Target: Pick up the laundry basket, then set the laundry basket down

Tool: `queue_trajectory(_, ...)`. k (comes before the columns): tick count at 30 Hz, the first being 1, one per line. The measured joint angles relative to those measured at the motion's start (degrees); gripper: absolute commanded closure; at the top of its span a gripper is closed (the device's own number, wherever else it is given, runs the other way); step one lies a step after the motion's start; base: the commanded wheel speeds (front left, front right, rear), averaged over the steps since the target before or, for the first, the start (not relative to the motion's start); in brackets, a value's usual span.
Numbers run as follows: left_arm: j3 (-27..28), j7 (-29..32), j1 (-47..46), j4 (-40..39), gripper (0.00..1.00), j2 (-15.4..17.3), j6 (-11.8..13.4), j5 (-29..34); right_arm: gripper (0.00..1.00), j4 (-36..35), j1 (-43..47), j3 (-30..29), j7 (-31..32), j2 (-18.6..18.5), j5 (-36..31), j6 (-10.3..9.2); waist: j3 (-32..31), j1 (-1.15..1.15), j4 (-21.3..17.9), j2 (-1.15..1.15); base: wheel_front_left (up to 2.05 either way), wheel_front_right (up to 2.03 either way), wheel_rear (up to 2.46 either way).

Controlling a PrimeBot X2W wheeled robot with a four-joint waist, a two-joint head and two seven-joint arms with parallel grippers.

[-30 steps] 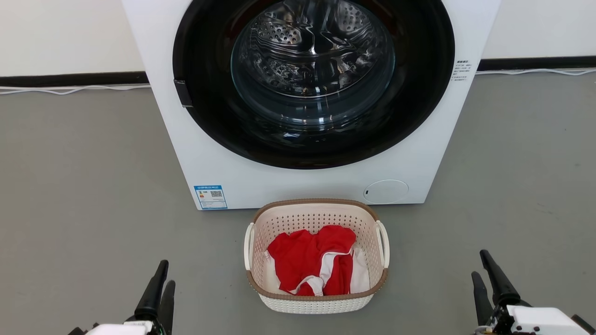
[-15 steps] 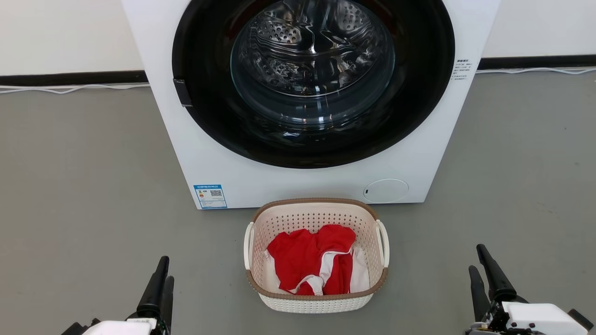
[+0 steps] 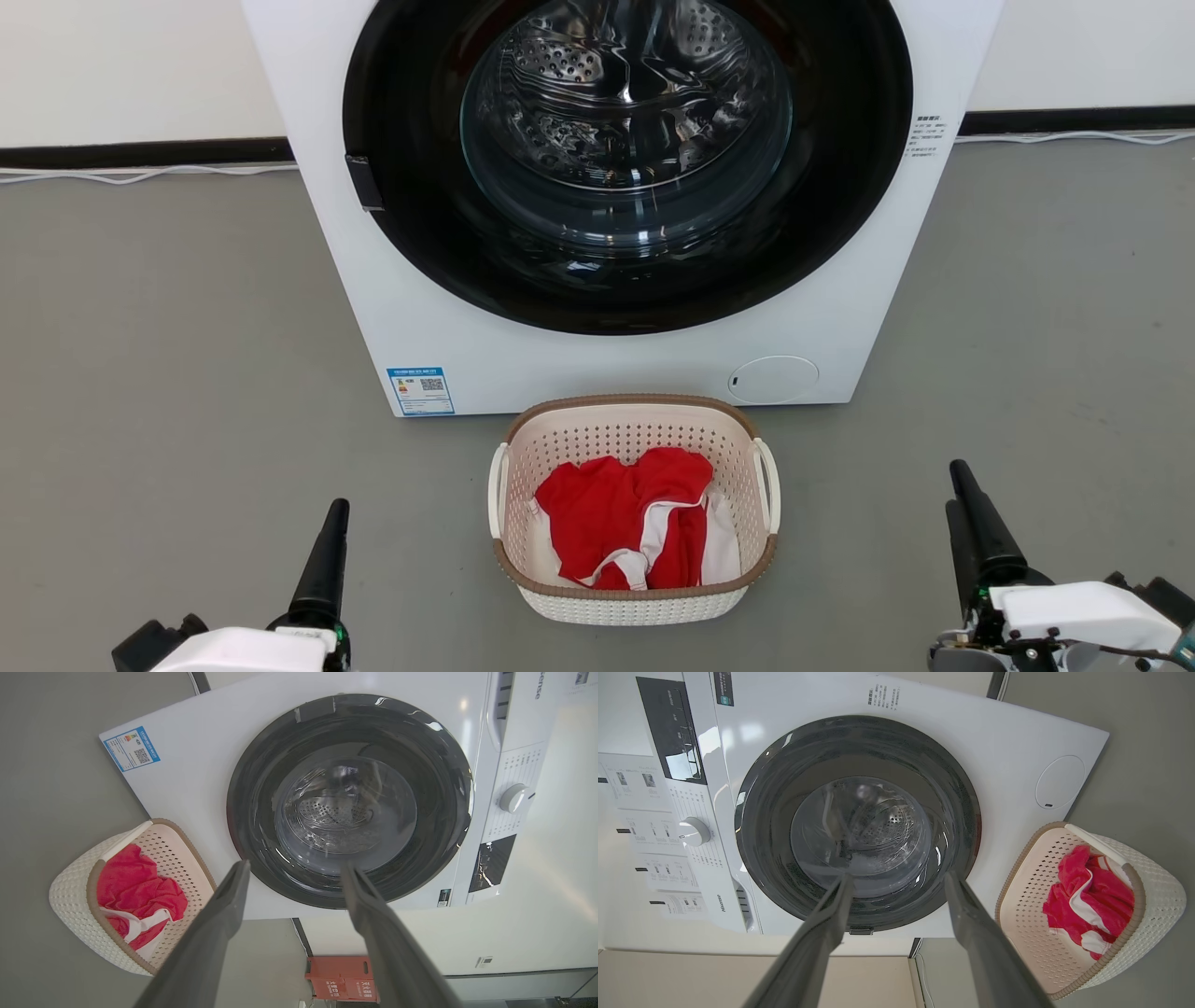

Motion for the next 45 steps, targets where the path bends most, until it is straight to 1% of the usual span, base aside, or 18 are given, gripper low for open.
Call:
queue_trajectory(11, -1.08, -1.98, -0.79, -2.21, 0.0, 0.09, 0.0, 12.74, 0.0, -1.53, -0.2, 2.94, -1.67, -1.08, -9.6, 0.0, 0.42, 0.0, -0.01, 0.0, 0.0, 0.0, 0.0)
queue_trajectory(15, -1.63, -2.48, -0.79, -2.91, 0.0, 0.12, 0.01, 16.48, 0.0, -2.0, -0.28, 3.49, -2.35, -1.45, -13.13, 0.02, 0.58, 0.0, -0.02, 0.0, 0.0, 0.0, 0.0)
queue_trajectory(25, -2.61, -4.41, -1.01, -4.32, 0.0, 0.2, 0.75, 23.64, 0.0, -2.9, -0.37, 4.61, -4.19, -1.83, -21.53, 0.03, 0.86, -0.01, -0.02, 0.0, 0.0, 0.0, 0.0)
queue_trajectory(45, -4.03, -7.49, -1.99, -6.36, 0.0, 0.31, 0.76, 35.24, 0.0, -5.49, -1.54, 6.78, -7.23, -2.82, -32.81, 0.04, 1.33, -0.01, -0.08, 0.0, 0.0, 0.0, 0.0)
